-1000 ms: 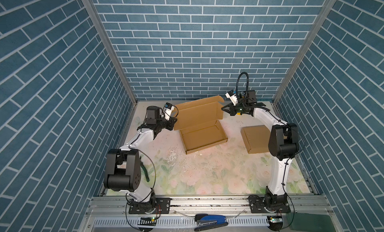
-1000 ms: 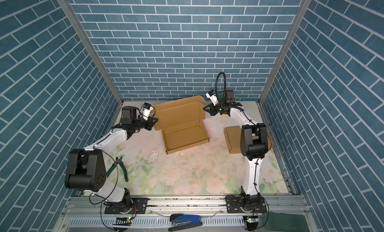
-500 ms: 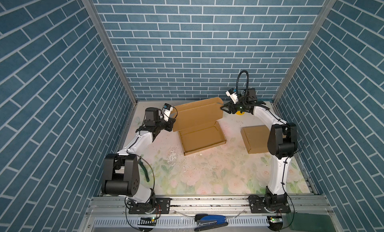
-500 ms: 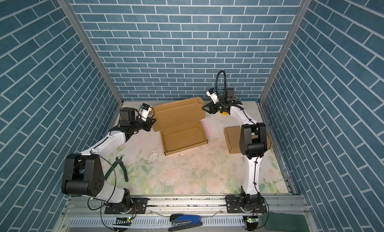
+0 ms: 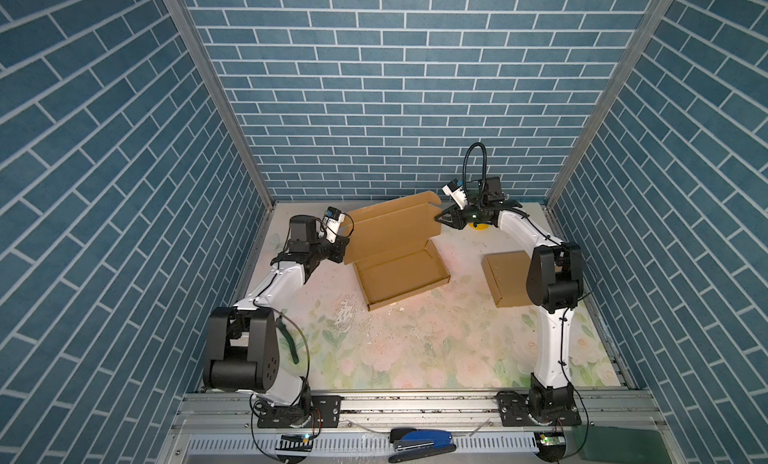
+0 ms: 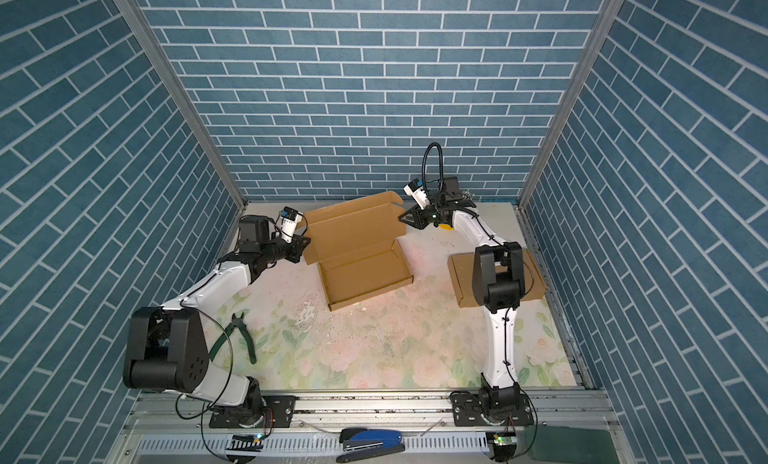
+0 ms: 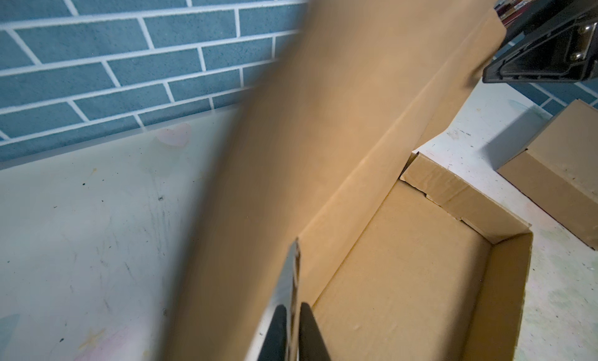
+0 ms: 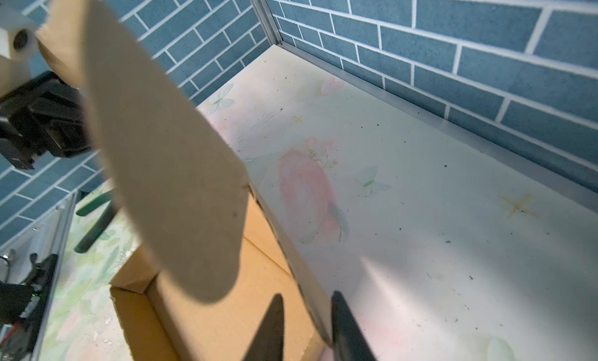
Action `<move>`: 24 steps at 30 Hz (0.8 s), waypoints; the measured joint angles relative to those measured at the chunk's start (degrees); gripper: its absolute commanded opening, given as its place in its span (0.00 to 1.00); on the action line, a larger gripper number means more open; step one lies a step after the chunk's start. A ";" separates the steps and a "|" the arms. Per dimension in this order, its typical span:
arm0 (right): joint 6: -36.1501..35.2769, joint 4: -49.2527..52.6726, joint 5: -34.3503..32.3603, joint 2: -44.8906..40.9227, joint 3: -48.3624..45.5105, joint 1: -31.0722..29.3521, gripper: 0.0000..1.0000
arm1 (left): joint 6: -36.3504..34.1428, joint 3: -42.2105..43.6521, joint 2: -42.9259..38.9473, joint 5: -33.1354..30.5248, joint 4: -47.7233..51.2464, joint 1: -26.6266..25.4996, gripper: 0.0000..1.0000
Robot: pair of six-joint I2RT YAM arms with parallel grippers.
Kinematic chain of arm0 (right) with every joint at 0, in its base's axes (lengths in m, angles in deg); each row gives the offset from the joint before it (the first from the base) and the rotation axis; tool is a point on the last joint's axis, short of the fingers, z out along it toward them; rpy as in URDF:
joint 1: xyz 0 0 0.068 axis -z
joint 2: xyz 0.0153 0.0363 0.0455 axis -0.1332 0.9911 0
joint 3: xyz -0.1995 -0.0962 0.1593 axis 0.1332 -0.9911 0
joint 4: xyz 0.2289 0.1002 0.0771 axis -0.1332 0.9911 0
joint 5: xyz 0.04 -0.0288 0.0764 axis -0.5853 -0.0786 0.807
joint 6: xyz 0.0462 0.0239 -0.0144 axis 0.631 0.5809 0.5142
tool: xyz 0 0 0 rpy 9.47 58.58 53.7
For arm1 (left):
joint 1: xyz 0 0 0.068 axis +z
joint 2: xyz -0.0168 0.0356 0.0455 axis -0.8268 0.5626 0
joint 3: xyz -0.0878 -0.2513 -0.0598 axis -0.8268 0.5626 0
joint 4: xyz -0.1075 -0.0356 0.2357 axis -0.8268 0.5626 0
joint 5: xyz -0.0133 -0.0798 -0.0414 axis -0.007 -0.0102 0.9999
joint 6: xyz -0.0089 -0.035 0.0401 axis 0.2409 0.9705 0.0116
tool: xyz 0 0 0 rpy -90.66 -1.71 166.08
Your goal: Fold the paper box
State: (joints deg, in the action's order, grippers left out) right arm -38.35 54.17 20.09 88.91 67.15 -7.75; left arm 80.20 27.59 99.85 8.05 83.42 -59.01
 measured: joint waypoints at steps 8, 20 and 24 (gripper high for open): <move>3.02 -11.08 -4.37 -6.69 -11.87 -1.09 0.00 | 4.68 1.70 0.02 -4.81 -5.11 -2.56 0.06; 16.11 -35.36 -19.54 -20.28 -34.45 -4.31 0.00 | 11.28 2.54 0.59 -14.53 -15.15 -7.04 0.09; 20.92 -43.39 -28.13 -23.32 -41.05 -6.03 0.00 | 14.71 3.30 1.81 -17.44 -20.81 -9.07 0.09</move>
State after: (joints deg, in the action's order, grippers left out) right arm -17.44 10.78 -8.04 65.58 26.11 -13.78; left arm 94.91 30.89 101.66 -9.39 62.61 -68.08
